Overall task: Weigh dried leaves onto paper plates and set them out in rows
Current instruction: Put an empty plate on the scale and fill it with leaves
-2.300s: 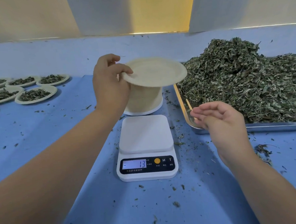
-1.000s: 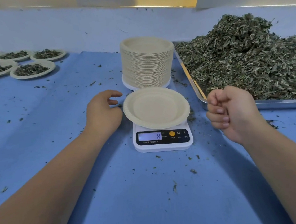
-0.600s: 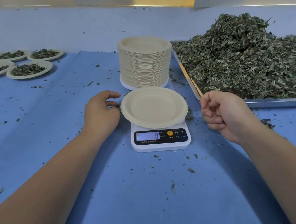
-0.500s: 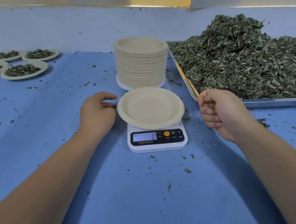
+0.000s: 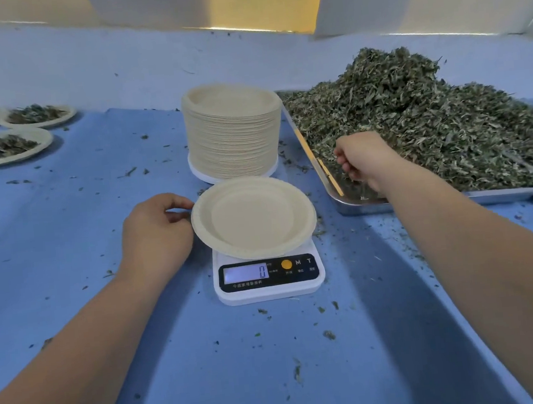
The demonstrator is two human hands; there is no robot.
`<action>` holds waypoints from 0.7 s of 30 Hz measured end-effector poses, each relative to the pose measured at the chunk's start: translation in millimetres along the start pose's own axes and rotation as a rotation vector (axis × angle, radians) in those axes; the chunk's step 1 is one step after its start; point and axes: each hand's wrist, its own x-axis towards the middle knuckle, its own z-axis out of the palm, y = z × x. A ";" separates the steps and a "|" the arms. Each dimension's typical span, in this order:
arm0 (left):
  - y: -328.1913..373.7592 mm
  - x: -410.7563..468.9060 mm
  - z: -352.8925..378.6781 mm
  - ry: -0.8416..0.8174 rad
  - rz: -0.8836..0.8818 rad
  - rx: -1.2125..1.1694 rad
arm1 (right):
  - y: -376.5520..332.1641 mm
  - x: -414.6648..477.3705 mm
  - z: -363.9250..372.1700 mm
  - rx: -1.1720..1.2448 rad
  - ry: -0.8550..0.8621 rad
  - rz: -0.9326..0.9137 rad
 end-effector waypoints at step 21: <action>-9.4 12.2 4.7 0.009 -0.047 -0.032 | -13.3 80.3 26.3 -1.328 -0.173 -0.266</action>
